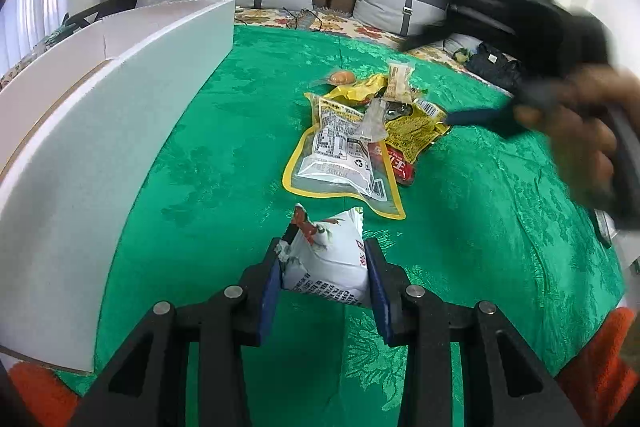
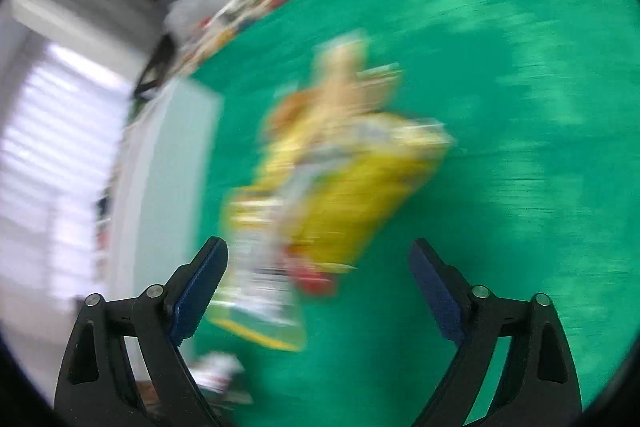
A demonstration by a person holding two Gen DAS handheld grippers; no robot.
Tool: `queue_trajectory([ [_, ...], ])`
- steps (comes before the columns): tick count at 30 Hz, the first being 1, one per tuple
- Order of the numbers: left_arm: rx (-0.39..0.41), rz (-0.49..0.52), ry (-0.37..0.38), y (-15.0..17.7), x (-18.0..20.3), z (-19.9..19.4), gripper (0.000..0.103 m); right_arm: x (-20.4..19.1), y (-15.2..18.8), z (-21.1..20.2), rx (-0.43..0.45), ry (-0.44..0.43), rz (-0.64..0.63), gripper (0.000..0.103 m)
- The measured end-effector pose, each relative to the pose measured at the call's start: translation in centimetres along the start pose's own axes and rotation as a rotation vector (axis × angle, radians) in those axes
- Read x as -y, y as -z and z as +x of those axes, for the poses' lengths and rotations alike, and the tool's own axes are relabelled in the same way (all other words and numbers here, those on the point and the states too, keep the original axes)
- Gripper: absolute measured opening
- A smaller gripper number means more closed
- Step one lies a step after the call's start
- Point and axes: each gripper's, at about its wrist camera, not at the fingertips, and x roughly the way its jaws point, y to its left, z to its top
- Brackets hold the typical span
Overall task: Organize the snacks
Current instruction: 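Lift the white-and-red packet with the left tool while the right tool grasps a clear stick snack, then carry both snacks over the white box and open both tools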
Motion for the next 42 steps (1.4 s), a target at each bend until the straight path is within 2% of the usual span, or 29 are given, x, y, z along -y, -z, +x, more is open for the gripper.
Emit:
queue_trajectory([
  [3, 0.017, 0.006, -0.005, 0.0, -0.3, -0.8, 0.038, -3.1, -1.5, 3.9, -0.046, 0.127, -0.037, 0.092],
  [5, 0.019, -0.001, 0.001, 0.1, -0.7, -1.0, 0.038, -3.5, -1.7, 6.0, -0.096, 0.184, -0.023, 0.089],
  [6, 0.020, -0.003, 0.004, 0.2, -0.7, -1.1, 0.038, -3.6, -1.7, 6.6, -0.114, 0.187, -0.013, 0.068],
  [7, 0.021, -0.005, 0.007, 0.1, -0.8, -1.1, 0.038, -3.5, -1.5, 7.2, -0.141, 0.214, -0.001, 0.054],
  [8, 0.025, -0.007, 0.011, 0.0, -0.9, -1.3, 0.038, -3.1, -1.2, 7.6, -0.158, 0.220, 0.018, 0.032],
  [11, 0.036, -0.016, 0.025, -0.2, -1.0, -1.6, 0.038, -2.3, -0.4, 6.9, -0.165, 0.180, 0.059, 0.025],
  [14, 0.044, -0.038, 0.045, -0.4, -1.4, -2.1, 0.038, -1.7, 0.4, 4.6, -0.128, 0.135, 0.063, 0.019],
  [19, 0.042, -0.078, 0.082, -0.6, -1.8, -3.0, 0.038, 0.2, 2.3, 0.7, -0.091, 0.000, 0.142, 0.019],
  [22, 0.031, -0.140, 0.128, -1.3, -2.5, -4.1, 0.038, 1.1, 3.8, -0.9, -0.081, -0.097, 0.219, 0.019],
  [25, 0.074, -0.211, 0.167, -3.3, -4.1, -7.0, 0.038, -1.4, 4.3, -2.0, -0.076, -0.152, 0.175, 0.019],
  [27, 0.122, -0.262, 0.162, -5.0, -6.5, -9.3, 0.038, -4.6, 4.4, -2.4, -0.083, -0.189, 0.104, 0.019],
  [31, 0.185, -0.337, 0.066, -7.6, -12.6, -12.3, 0.038, -14.7, 5.2, -1.0, -0.123, -0.298, -0.073, 0.020],
  [34, 0.175, -0.388, -0.065, -8.4, -18.8, -13.0, 0.038, -22.4, 6.7, 1.6, -0.174, -0.359, -0.185, 0.020],
  [38, 0.139, -0.378, -0.229, -7.9, -24.0, -12.9, 0.040, -28.5, 9.1, 5.5, -0.202, -0.361, -0.258, 0.020],
  [40, 0.115, -0.357, -0.270, -7.6, -25.5, -12.7, 0.041, -30.4, 10.0, 7.4, -0.191, -0.364, -0.264, 0.021],
  [41, 0.090, -0.343, -0.286, -7.6, -26.4, -12.6, 0.043, -30.9, 10.4, 7.9, -0.176, -0.360, -0.271, 0.027],
  [42, 0.074, -0.332, -0.293, -7.6, -27.0, -12.5, 0.052, -31.1, 10.4, 8.2, -0.170, -0.352, -0.275, 0.041],
])
